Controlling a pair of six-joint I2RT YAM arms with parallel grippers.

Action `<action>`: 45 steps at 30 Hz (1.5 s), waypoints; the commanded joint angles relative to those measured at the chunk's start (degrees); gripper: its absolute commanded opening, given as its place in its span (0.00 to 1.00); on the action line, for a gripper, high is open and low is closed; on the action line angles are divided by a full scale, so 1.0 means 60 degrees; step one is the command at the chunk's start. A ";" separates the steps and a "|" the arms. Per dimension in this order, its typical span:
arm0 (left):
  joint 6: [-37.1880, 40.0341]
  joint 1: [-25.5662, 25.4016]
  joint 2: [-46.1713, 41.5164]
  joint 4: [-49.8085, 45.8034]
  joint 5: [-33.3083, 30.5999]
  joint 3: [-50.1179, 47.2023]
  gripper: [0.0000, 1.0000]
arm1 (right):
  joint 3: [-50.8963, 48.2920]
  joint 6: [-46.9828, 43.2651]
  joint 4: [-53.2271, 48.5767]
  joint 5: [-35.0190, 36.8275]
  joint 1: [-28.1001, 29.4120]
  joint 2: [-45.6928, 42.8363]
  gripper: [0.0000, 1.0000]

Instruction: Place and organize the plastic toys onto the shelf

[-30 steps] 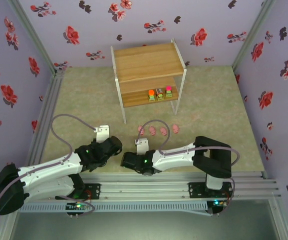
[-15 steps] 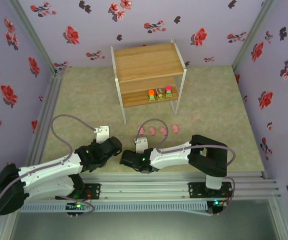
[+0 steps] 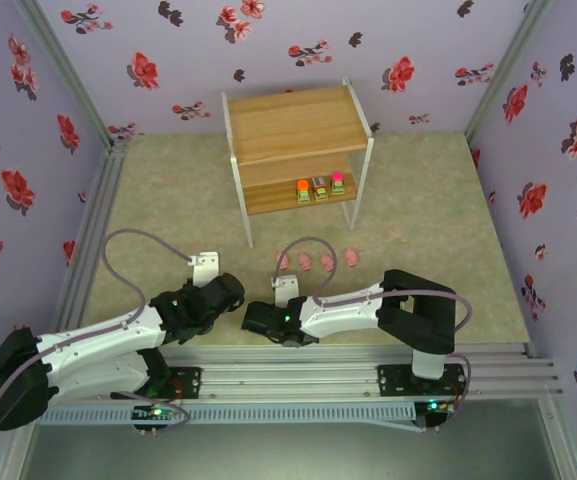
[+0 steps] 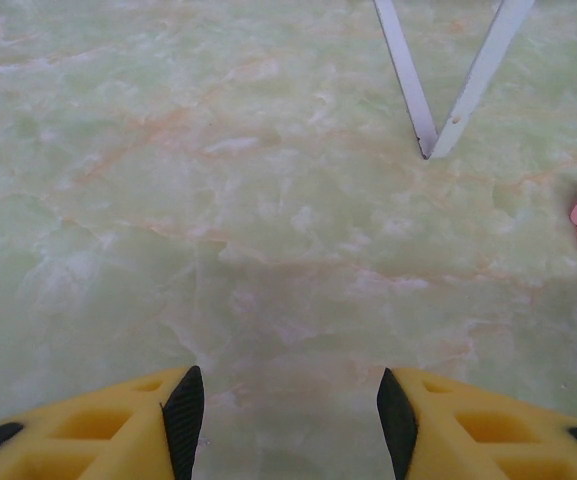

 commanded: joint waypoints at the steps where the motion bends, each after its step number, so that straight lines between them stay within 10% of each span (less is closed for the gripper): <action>1: -0.0014 0.0071 -0.0084 0.0087 -0.0091 -0.0108 0.53 | 0.0165 0.0009 -0.0285 0.0355 -0.0069 -0.0013 0.43; 45: 0.0924 0.0174 0.0147 0.1090 0.1222 -0.0169 0.57 | -0.0452 -0.1478 -0.0828 0.1365 -0.0821 -0.2473 0.27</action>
